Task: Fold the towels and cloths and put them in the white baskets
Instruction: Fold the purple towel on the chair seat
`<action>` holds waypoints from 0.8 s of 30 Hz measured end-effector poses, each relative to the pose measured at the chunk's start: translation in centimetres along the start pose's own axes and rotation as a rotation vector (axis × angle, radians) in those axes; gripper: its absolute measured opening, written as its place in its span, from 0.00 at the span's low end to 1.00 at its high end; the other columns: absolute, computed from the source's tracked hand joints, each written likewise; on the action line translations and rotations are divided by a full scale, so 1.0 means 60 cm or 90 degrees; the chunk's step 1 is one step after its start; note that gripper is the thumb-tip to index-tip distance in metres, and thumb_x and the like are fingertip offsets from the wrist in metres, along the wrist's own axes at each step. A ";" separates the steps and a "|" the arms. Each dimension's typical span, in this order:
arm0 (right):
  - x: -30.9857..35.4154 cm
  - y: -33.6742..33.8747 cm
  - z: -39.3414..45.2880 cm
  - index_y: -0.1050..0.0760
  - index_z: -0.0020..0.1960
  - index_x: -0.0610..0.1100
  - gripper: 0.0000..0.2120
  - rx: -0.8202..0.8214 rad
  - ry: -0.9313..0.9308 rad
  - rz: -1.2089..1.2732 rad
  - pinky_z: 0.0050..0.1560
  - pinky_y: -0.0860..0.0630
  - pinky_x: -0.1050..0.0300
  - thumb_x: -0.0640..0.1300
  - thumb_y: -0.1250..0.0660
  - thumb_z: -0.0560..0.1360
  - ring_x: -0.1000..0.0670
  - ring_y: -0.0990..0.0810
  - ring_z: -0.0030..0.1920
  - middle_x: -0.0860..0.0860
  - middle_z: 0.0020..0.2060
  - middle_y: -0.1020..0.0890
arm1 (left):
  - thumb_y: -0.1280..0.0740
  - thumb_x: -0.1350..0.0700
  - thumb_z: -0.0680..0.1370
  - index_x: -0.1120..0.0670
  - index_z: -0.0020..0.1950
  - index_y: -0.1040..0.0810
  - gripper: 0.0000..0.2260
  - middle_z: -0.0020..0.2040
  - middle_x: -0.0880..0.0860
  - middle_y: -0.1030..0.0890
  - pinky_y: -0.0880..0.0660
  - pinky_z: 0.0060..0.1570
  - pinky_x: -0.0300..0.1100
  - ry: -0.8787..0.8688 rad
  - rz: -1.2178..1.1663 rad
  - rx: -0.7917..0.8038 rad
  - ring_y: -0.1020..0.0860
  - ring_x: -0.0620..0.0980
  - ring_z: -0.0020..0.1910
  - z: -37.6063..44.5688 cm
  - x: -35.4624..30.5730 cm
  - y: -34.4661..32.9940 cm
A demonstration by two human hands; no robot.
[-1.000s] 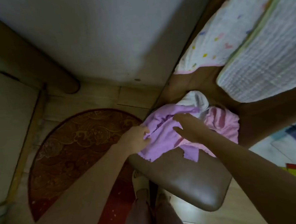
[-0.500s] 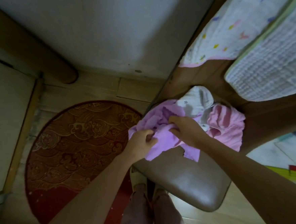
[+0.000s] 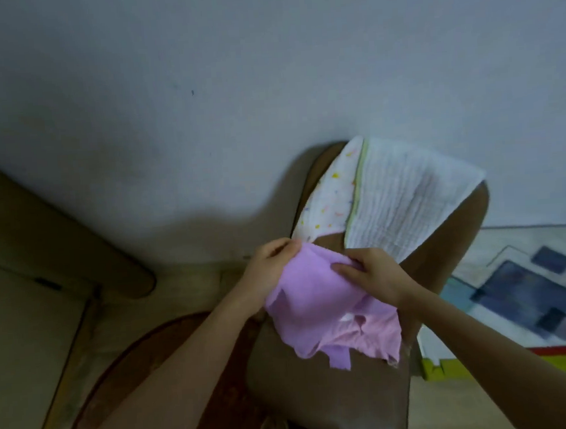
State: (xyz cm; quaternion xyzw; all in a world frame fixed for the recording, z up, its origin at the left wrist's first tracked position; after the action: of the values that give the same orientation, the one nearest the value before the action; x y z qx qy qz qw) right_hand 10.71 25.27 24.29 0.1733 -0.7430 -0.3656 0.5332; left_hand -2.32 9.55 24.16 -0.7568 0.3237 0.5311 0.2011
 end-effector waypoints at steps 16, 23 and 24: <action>0.006 0.270 -0.213 0.37 0.30 0.47 0.23 -0.211 0.018 -0.009 0.31 0.39 0.59 0.55 0.30 0.74 0.55 0.37 0.28 0.54 0.25 0.35 | 0.32 0.46 0.75 0.50 0.38 0.19 0.10 0.36 0.50 0.18 0.25 0.44 0.48 -0.257 0.226 -0.128 0.24 0.46 0.38 -0.139 -0.208 -0.110; 0.000 0.346 -0.332 0.32 0.30 0.42 0.20 -0.352 0.003 0.217 0.27 0.39 0.63 0.48 0.27 0.73 0.57 0.36 0.26 0.53 0.25 0.33 | 0.37 0.41 0.76 0.62 0.38 0.25 0.23 0.32 0.62 0.26 0.32 0.34 0.46 -0.358 0.130 -0.261 0.31 0.48 0.34 -0.243 -0.239 -0.202; 0.003 0.354 -0.349 0.30 0.30 0.40 0.19 -0.363 -0.011 0.269 0.24 0.39 0.64 0.47 0.26 0.73 0.56 0.36 0.25 0.52 0.24 0.32 | 0.37 0.44 0.78 0.64 0.37 0.28 0.23 0.32 0.60 0.30 0.35 0.33 0.44 -0.360 0.092 -0.262 0.33 0.48 0.34 -0.259 -0.251 -0.213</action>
State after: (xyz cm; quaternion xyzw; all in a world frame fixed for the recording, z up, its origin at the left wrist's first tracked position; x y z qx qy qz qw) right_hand 32.72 31.93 43.29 -0.1431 -0.6348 -0.4415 0.6178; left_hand 13.73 12.71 43.22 -0.5796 0.1943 0.7865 0.0880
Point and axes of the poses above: each hand's wrist, its own z-axis towards the middle knuckle, its own y-axis out of the back of the hand, x = y × z, the point moved 2 cm from there along z, towards the middle knuckle
